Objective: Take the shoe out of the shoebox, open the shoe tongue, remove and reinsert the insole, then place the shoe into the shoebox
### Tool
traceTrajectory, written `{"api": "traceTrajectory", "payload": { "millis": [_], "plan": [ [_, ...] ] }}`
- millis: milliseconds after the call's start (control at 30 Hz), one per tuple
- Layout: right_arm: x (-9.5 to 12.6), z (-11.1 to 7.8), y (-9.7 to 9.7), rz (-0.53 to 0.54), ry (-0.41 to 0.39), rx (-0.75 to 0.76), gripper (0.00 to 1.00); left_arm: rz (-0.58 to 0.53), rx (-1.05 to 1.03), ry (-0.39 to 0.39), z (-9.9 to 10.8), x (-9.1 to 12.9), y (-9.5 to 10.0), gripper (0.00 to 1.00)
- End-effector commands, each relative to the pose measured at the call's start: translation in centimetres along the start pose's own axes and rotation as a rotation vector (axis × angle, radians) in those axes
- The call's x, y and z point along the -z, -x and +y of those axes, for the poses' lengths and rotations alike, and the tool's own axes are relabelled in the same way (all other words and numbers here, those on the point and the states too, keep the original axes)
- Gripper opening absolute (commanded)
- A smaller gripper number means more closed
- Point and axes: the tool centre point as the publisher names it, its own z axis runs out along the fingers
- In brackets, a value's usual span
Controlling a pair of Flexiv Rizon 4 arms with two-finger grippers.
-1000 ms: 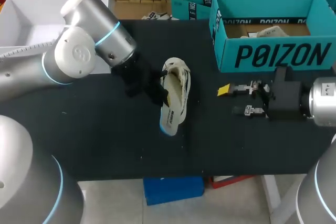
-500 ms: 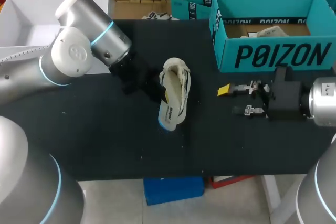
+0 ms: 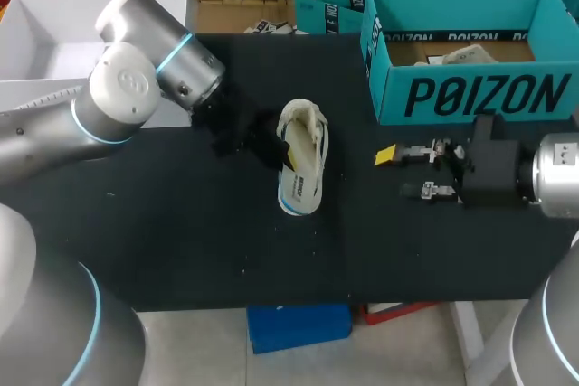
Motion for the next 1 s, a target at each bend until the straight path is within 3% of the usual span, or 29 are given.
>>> {"api": "traceTrajectory", "payload": {
  "millis": [33,433,1000],
  "plan": [
    [0.0,0.0,0.0,-0.001,0.0,0.0,1.0,-0.02,0.018,-0.02,-0.6,0.0,-0.2,0.0],
    [0.0,0.0,0.0,-0.001,0.0,0.0,1.0,-0.021,0.033,-0.036,-1.8,-0.2,-0.1,0.0],
    [0.0,0.0,0.0,-0.001,0.0,0.0,1.0,-0.016,0.042,-0.004,1.4,-0.3,-0.4,0.0]
  ]
}}
